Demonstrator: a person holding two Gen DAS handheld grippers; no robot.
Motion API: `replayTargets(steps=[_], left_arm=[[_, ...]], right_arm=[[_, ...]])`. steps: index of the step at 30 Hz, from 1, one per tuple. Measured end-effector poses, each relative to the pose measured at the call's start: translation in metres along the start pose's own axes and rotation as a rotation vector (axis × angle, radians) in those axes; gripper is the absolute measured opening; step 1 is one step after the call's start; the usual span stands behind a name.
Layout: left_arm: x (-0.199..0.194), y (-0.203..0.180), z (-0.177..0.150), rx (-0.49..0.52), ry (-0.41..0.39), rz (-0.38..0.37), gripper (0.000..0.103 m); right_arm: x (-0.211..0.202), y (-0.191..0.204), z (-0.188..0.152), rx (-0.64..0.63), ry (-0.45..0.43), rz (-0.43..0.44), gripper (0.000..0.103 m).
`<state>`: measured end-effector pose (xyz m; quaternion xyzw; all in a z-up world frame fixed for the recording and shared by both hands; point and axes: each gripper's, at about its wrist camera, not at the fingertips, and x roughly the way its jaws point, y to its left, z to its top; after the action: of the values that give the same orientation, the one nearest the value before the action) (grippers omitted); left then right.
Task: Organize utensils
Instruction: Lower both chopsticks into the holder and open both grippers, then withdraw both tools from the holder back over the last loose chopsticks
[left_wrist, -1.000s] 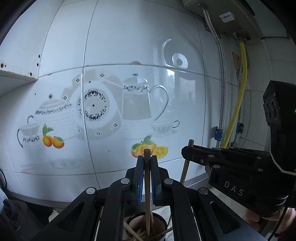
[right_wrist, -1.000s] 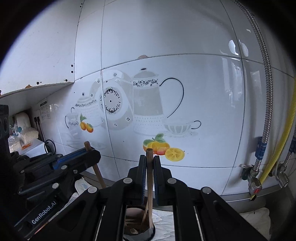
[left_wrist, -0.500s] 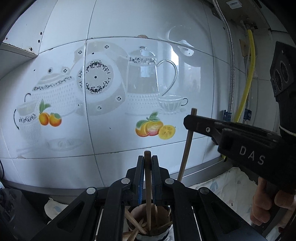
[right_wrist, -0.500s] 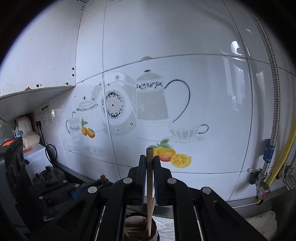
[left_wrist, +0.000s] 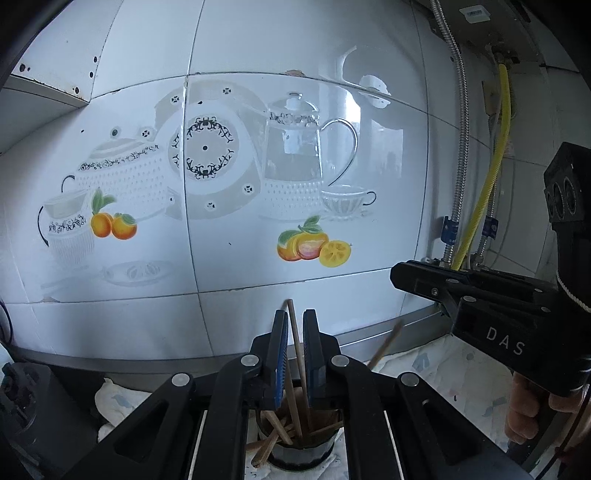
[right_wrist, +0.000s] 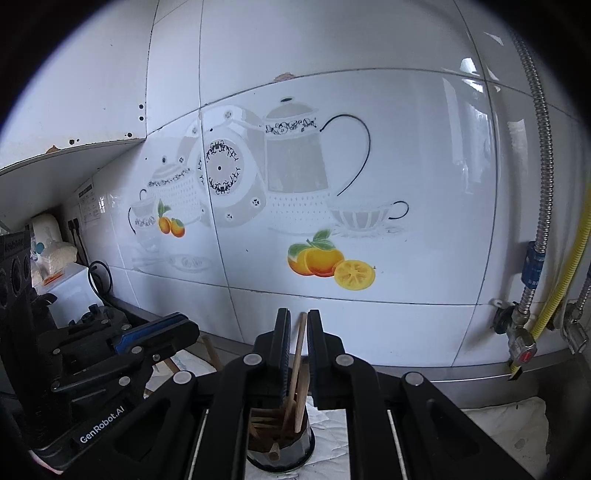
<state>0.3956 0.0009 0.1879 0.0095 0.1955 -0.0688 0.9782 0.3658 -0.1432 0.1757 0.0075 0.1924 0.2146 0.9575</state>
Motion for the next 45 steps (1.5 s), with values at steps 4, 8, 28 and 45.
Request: replayTargets(steps=[4, 8, 28, 45], left_arm=[[-0.022, -0.003, -0.001, 0.009, -0.003, 0.004, 0.01], [-0.051, -0.009, -0.009, 0.034, 0.0, 0.005, 0.019], [-0.171, -0.046, -0.117, 0.119, 0.092, -0.053, 0.057], [-0.188, -0.053, -0.207, 0.006, 0.215, -0.106, 0.058]], right_arm=[[-0.018, 0.002, -0.001, -0.001, -0.001, -0.01, 0.012], [-0.042, 0.005, -0.005, -0.015, -0.007, -0.023, 0.014], [-0.138, 0.032, -0.142, 0.011, 0.189, -0.04, 0.021], [-0.159, 0.054, -0.276, 0.07, 0.37, -0.011, 0.021]])
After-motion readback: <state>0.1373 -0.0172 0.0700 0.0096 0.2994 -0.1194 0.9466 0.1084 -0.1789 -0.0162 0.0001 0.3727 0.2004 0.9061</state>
